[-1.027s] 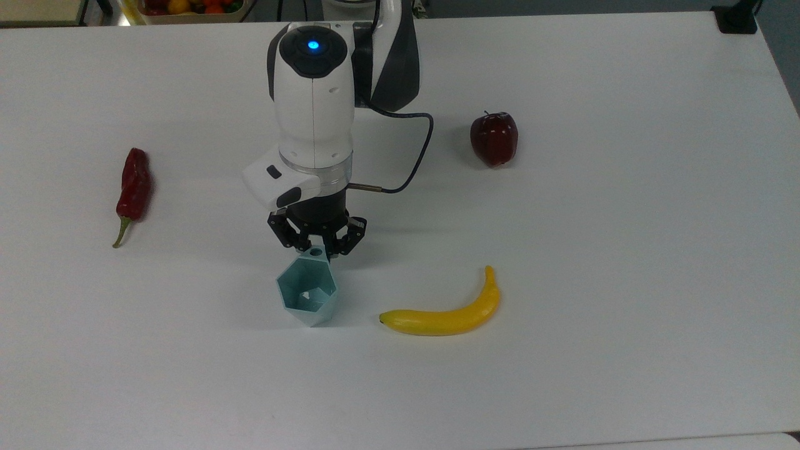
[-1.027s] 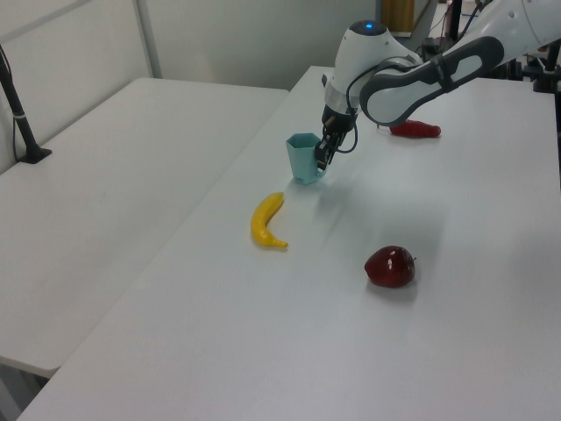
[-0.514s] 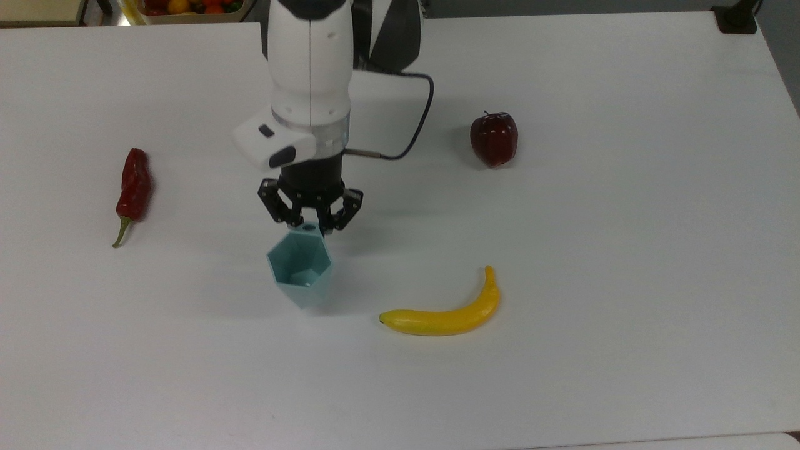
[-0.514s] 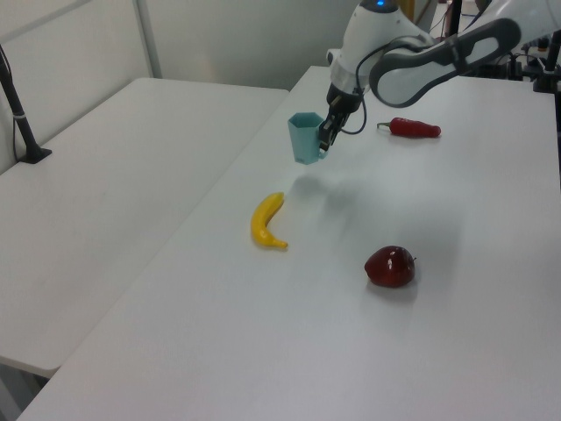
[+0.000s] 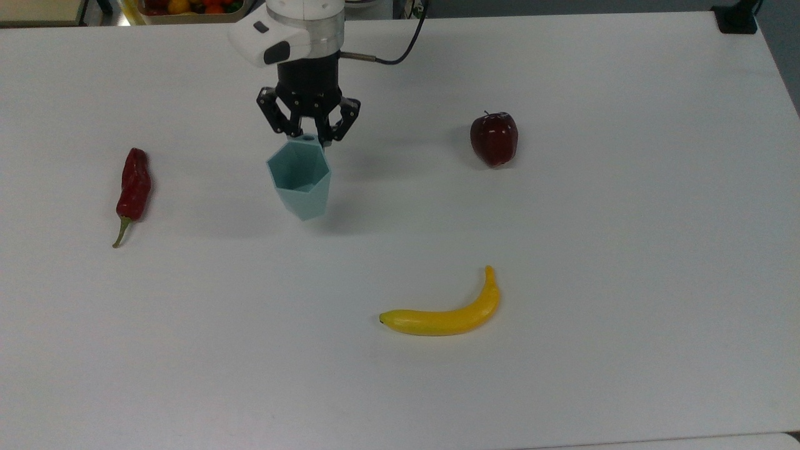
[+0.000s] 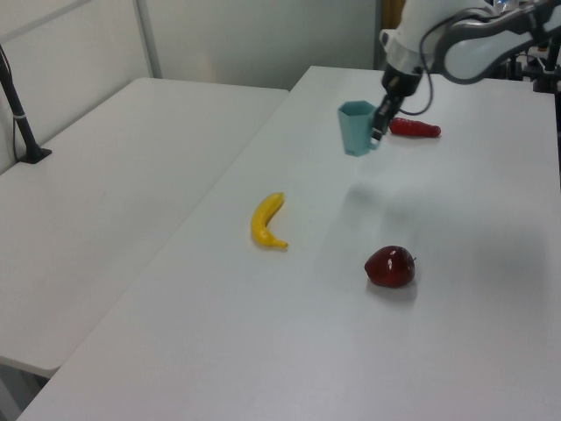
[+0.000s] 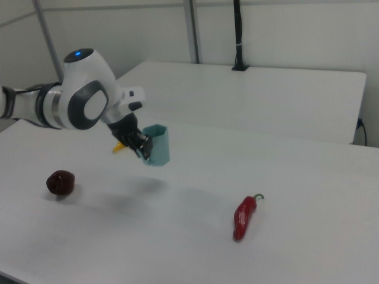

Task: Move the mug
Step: 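Lift the teal mug and carry it toward the red apple, then lower the mug onto the table and open the gripper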

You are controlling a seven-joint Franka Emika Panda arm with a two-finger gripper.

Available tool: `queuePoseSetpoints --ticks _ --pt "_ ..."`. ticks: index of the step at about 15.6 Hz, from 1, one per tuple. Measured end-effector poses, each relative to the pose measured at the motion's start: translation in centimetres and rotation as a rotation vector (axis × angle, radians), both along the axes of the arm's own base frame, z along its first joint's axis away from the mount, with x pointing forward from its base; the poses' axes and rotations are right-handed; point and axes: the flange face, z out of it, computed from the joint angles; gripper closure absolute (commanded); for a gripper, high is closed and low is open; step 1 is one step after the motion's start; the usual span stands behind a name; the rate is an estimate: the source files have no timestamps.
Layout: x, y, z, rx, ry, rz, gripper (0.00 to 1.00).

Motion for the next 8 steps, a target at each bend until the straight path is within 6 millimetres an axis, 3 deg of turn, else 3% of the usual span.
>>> queuePoseSetpoints --ticks 4,8 --pt "-5.1 0.5 -3.8 -0.022 0.093 0.030 1.00" --pt "-6.4 1.2 -6.3 -0.026 0.084 0.059 0.99"
